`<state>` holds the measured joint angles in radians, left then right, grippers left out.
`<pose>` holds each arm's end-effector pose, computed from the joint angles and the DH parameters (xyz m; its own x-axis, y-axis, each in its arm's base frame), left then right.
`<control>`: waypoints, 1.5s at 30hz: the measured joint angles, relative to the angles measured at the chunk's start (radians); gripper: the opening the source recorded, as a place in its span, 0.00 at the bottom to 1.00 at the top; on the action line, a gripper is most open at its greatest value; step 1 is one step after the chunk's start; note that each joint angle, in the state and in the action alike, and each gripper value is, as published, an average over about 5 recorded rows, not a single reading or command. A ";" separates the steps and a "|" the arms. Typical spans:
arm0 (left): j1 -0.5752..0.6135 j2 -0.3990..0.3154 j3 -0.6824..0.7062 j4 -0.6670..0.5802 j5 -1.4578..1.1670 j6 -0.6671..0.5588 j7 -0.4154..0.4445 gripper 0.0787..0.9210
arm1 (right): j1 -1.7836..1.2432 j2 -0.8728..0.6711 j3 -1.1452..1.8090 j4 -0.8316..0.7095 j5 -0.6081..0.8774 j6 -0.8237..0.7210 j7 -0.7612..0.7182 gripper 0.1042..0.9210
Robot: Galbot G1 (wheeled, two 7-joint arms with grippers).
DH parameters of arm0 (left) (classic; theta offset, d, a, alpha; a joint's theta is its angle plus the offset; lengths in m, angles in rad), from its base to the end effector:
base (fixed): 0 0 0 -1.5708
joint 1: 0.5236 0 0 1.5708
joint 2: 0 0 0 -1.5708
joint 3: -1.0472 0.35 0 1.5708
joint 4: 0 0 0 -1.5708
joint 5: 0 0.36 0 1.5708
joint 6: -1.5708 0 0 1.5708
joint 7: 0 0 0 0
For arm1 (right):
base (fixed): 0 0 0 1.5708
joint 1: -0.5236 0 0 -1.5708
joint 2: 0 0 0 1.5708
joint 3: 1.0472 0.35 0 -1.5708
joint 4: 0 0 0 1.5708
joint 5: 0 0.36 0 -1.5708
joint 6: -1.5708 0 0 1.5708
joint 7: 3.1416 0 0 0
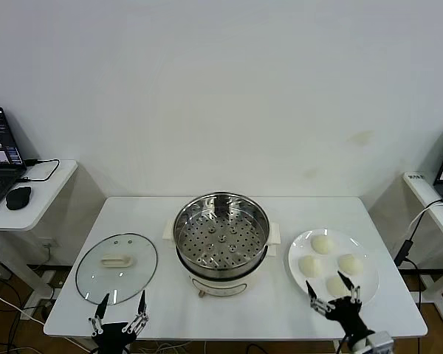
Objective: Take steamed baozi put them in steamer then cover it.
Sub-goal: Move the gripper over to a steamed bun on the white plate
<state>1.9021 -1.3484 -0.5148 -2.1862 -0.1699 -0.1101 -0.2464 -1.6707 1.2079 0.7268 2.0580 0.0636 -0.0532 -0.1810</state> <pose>0.0878 0.0288 -0.3132 -0.9836 -0.1114 0.1418 -0.1113 0.9938 0.0088 0.1672 -0.1244 -0.3011 -0.9666 -0.1506 0.2072 -0.2108 0.9274 -0.3091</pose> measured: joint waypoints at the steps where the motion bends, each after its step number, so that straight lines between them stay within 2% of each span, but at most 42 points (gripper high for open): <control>1: -0.001 -0.001 0.000 -0.001 0.002 0.003 -0.004 0.88 | 0.007 -0.009 0.002 -0.002 -0.012 -0.002 -0.002 0.88; 10: -0.011 -0.008 -0.001 -0.017 0.055 0.045 -0.068 0.88 | 0.167 -0.200 0.011 -0.062 -0.228 -0.057 -0.091 0.88; 17: -0.016 -0.016 -0.001 -0.021 0.117 0.066 -0.099 0.88 | 0.370 -0.385 -0.062 -0.174 -0.366 -0.081 -0.243 0.88; 23: -0.020 -0.022 -0.003 -0.025 0.159 0.075 -0.114 0.88 | 0.624 -0.524 -0.230 -0.309 -0.429 -0.077 -0.403 0.88; 29: -0.023 -0.026 -0.014 -0.036 0.182 0.086 -0.117 0.88 | 0.904 -0.598 -0.469 -0.457 -0.439 -0.055 -0.567 0.88; 37: -0.026 -0.019 -0.022 -0.035 0.204 0.091 -0.119 0.88 | 1.232 -0.616 -0.793 -0.645 -0.404 -0.010 -0.764 0.88; 45: -0.037 -0.010 -0.036 -0.021 0.210 0.093 -0.119 0.88 | 1.424 -0.588 -1.037 -0.773 -0.370 0.009 -0.870 0.88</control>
<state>1.8650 -1.3587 -0.5509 -2.2077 0.0404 -0.0172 -0.3656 -0.2471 0.6203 -0.3103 1.2846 -0.3068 -0.0440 -1.0506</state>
